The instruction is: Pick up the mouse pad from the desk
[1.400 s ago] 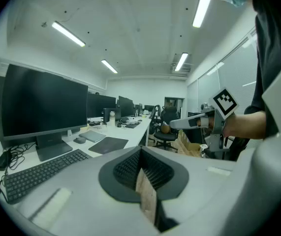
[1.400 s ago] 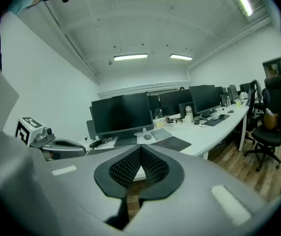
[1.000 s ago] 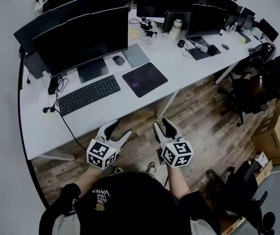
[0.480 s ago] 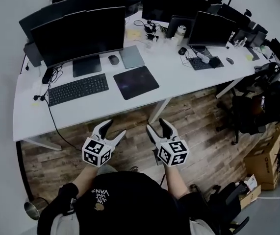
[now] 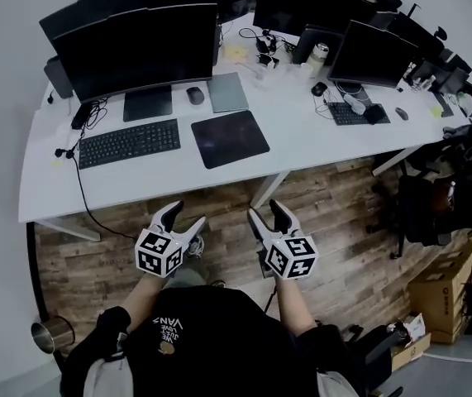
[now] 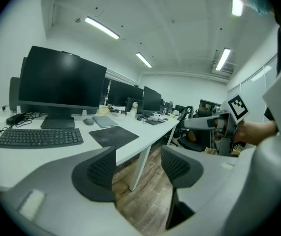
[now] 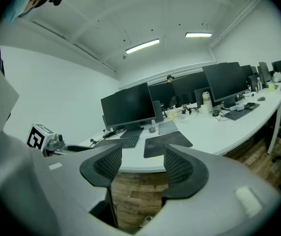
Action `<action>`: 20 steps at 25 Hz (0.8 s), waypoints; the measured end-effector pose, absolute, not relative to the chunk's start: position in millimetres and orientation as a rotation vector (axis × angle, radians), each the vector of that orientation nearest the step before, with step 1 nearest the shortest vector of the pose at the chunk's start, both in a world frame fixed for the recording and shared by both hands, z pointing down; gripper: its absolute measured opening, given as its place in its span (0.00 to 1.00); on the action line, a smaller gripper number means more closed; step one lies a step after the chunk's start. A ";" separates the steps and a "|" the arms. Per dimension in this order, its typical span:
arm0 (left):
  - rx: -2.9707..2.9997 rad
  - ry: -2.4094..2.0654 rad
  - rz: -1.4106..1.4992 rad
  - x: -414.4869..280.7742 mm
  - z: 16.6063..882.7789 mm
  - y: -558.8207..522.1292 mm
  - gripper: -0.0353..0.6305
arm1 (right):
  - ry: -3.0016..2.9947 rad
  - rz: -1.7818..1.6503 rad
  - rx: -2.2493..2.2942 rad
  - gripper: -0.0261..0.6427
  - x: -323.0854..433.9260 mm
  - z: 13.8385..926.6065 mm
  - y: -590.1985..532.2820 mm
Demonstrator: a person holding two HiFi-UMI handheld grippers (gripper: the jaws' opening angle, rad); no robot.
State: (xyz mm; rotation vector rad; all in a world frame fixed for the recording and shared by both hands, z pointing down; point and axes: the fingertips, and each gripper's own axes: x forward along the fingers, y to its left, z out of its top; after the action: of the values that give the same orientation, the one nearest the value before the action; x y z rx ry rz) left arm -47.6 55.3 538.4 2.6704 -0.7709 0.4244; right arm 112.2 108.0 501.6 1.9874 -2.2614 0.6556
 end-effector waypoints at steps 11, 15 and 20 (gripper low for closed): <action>2.659 -0.654 0.502 -11.8 559.6 -22.0 0.45 | -2.176 0.691 2.052 0.42 144.8 513.5 33.2; 2.659 -0.598 0.544 -6.4 568.4 -54.0 0.45 | -2.129 0.712 2.087 0.42 151.0 519.8 2.8; 2.650 -0.520 0.576 -1.7 580.7 -87.1 0.45 | -2.071 0.730 2.120 0.42 155.6 528.6 -29.6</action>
State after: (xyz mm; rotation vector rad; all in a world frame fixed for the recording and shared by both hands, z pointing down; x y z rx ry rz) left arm -1.7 -87.1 580.7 2.6500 -0.5200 0.5757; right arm 155.6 -29.6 528.6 2.1200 -2.0714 0.7295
